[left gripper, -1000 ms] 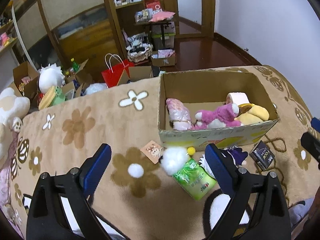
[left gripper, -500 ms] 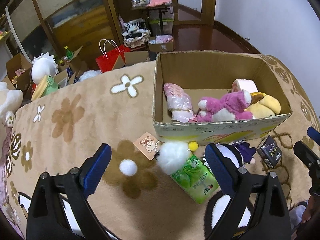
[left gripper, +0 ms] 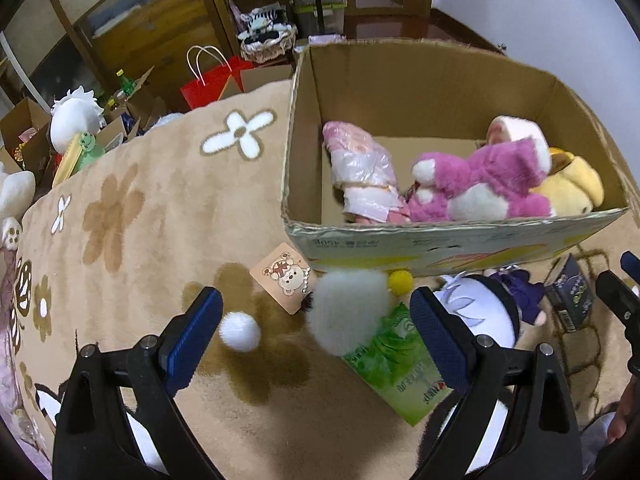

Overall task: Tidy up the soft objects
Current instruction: 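Withdraw both open grippers from the box toward the remaining items, then grasp the white pompom plush with the left gripper while the right gripper grasps the dark tissue pack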

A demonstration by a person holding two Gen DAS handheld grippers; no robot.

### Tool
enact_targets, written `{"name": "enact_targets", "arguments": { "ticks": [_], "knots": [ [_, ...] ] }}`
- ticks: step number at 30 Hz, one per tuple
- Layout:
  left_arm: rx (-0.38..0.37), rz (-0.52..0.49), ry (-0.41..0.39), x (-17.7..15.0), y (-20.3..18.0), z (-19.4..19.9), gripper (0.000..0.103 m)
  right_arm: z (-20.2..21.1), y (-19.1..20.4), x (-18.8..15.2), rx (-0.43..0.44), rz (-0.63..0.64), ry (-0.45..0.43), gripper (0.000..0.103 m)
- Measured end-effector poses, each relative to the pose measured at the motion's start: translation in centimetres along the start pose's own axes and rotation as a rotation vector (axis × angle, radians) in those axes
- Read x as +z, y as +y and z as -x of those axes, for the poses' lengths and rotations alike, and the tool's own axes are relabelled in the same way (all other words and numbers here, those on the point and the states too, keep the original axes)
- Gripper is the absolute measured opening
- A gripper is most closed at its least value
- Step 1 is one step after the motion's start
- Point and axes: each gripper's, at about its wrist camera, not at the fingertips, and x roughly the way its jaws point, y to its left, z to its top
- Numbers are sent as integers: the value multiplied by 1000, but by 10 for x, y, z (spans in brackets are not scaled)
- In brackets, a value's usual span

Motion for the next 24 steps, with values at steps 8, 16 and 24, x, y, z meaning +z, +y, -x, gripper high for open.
{"name": "enact_targets", "arguments": {
  "ticks": [8, 16, 24],
  "knots": [
    [7, -13, 49, 2, -5, -22, 94, -21, -3, -2, -1, -2, 63, 103],
    [16, -34, 85, 1, -9, -39, 94, -38, -7, -4, -4, -4, 107, 92],
    [-5, -10, 89, 2, -6, -46, 89, -54, -7, -12, -22, 24, 173, 76]
  ]
}}
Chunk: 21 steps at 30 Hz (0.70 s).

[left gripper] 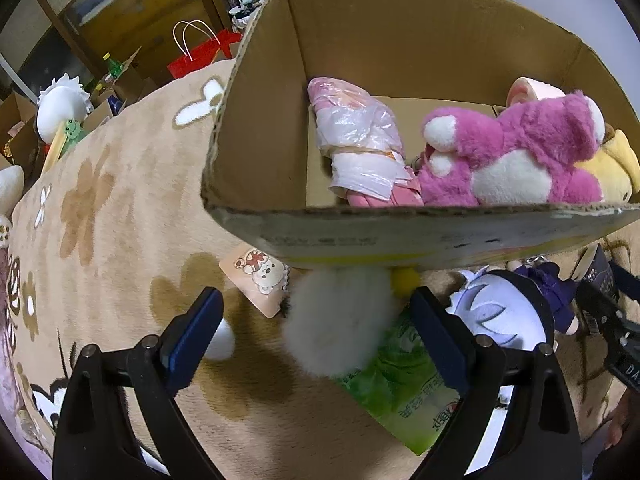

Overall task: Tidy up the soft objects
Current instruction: 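Grasp the white pompom plush with the left gripper while the right gripper grasps the dark tissue pack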

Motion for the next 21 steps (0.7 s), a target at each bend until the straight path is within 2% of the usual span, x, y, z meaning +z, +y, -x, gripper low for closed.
{"name": "enact_targets", "arguments": {
  "ticks": [3, 4, 7, 10, 16, 21],
  "knots": [
    [-20, 21, 20, 1, 3, -4, 81, -1, 0, -2, -6, 9, 11, 76],
    [-23, 24, 24, 1, 4, -5, 75, -1, 0, -2, -8, 11, 15, 76],
    [-38, 46, 54, 1, 7, -11, 72, -1, 0, -5, -32, 19, 22, 67],
    [-58, 59, 78, 1, 10, -15, 57, 1, 1, -8, -33, 20, 21, 65],
    [-52, 54, 78, -1, 11, -16, 49, 5, 1, -10, -42, 21, 18, 63],
    [-48, 59, 64, -2, 12, -13, 47, 15, 2, -11, -39, 12, -3, 62]
  ]
}}
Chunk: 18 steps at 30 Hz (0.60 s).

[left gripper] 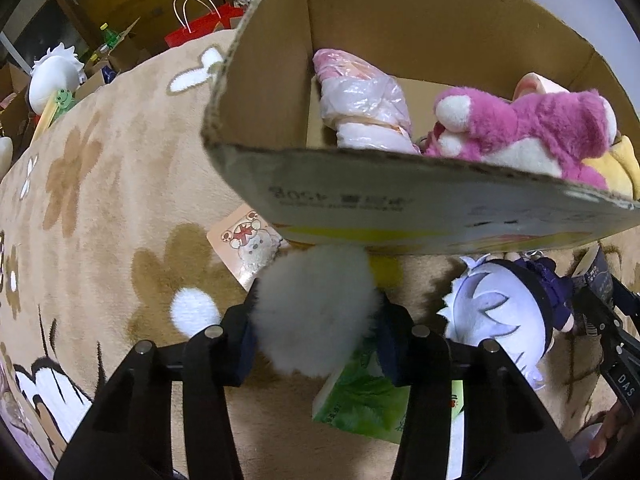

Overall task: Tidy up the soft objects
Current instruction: 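Grasp the white pompom plush with the left gripper while the right gripper grasps the dark tissue pack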

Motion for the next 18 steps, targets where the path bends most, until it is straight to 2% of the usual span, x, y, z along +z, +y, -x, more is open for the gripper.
{"name": "enact_targets", "arguments": {
  "ticks": [18],
  "knots": [
    [14, 46, -87, -11, 0, 37, 47, 27, 3, -9, -6, 0, -56, 61]
  ]
}}
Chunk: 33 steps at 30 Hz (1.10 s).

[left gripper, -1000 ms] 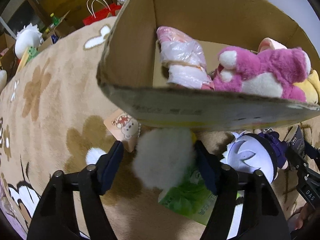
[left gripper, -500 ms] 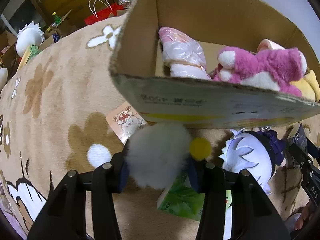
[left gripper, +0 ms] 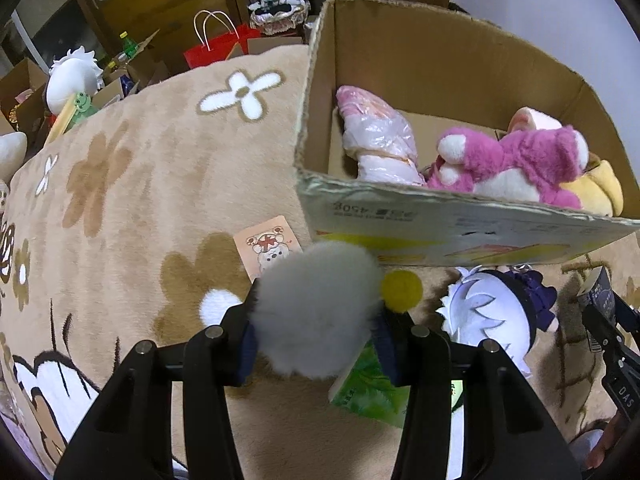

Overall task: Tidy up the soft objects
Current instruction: 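Grasp the white pompom plush with the left gripper while the right gripper grasps the dark tissue pack, then lift both held items over the cardboard box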

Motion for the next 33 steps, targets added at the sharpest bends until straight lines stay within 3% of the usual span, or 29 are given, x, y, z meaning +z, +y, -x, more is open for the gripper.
{"name": "enact_targets", "arguments": {
  "ticks": [11, 19, 27, 33],
  "knots": [
    [8, 19, -56, -9, 7, 28, 46, 32, -1, 0, 20, -15, -93, 61],
    [-1, 13, -147, -15, 9, 63, 46, 59, 3, 0, 36, -14, -178, 61],
    [-9, 30, -335, -19, 11, 119, 46, 84, 10, 5, 67, -10, -255, 61],
    [-40, 4, -540, -23, 5, 162, 46, 103, 18, 12, 90, 7, -328, 60]
  ]
}}
